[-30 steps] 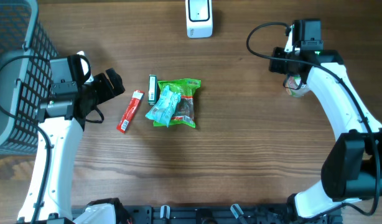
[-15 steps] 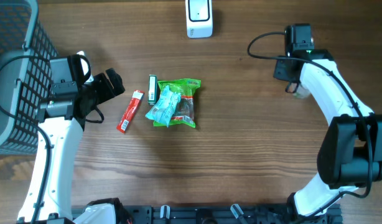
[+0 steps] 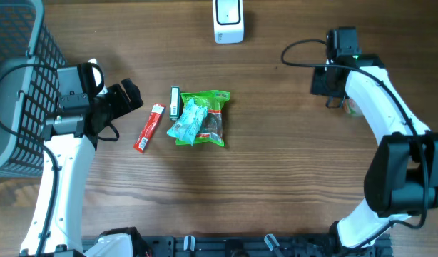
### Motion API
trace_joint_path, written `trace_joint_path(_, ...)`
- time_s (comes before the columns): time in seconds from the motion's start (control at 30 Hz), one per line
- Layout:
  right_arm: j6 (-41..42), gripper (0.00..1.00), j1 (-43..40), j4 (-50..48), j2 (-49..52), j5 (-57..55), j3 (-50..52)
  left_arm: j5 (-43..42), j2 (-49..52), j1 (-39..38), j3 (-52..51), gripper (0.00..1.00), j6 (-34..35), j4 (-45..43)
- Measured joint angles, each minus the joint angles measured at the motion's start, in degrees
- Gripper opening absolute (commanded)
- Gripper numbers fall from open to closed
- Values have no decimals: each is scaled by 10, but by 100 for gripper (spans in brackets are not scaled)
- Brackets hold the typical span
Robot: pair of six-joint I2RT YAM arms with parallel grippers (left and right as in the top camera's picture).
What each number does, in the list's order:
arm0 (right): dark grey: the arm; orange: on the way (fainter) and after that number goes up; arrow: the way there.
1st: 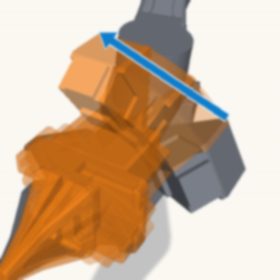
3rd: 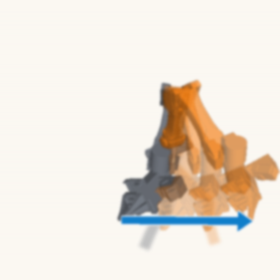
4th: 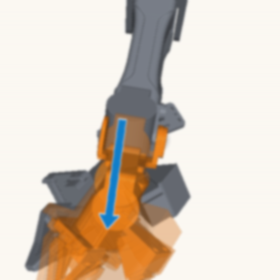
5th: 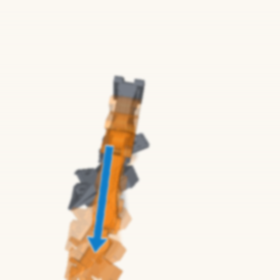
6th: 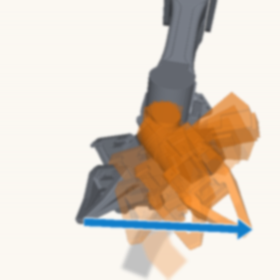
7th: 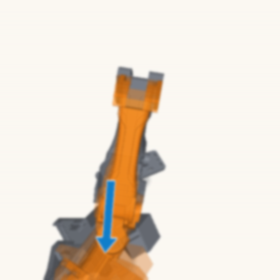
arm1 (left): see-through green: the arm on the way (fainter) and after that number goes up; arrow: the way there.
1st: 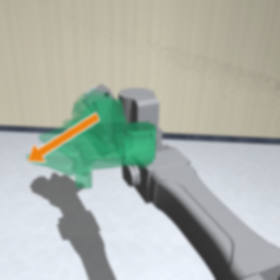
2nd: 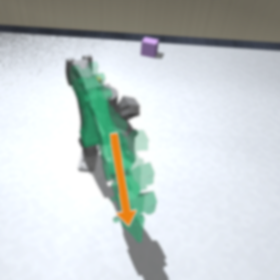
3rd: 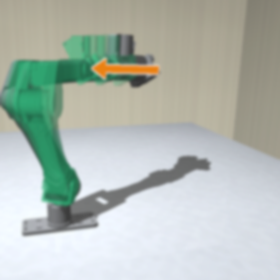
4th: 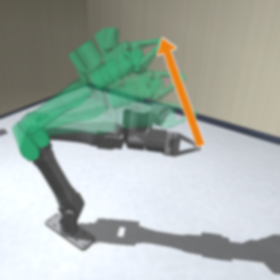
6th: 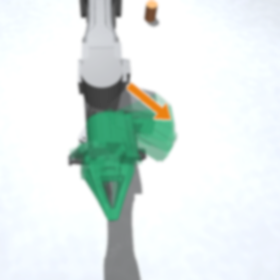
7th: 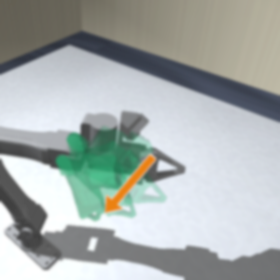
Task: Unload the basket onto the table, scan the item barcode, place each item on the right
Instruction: 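Open the right gripper and lift away from the noodle cup, then reach the right gripper to the light-green snack bag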
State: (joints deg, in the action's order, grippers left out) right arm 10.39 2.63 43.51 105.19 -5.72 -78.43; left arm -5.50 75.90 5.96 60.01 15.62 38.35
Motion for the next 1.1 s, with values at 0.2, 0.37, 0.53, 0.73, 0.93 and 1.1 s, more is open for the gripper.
trace_joint_path(0.2, -10, 100, 39, 16, -71, 240, -53, 0, 0, 0, 0, 100, 0, 0)
trace_joint_path(0.37, 47, 99, 120, 5, -105, 327, -64, 0, 0, 0, 0, 100, 0, 0)
trace_joint_path(0.53, 112, 87, 213, -8, -70, 333, -64, 0, 0, 0, 0, 100, 0, 0)
trace_joint_path(0.73, 189, 81, 309, -9, -14, 262, -64, 0, 0, 0, 0, 100, 0, 0)
trace_joint_path(0.93, 260, 76, 379, -9, 33, 211, -64, 0, 0, 0, 0, 100, 0, 0)
trace_joint_path(1.1, 319, 73, 402, -38, 69, 196, -64, 0, 0, 0, 0, 100, 0, 0)
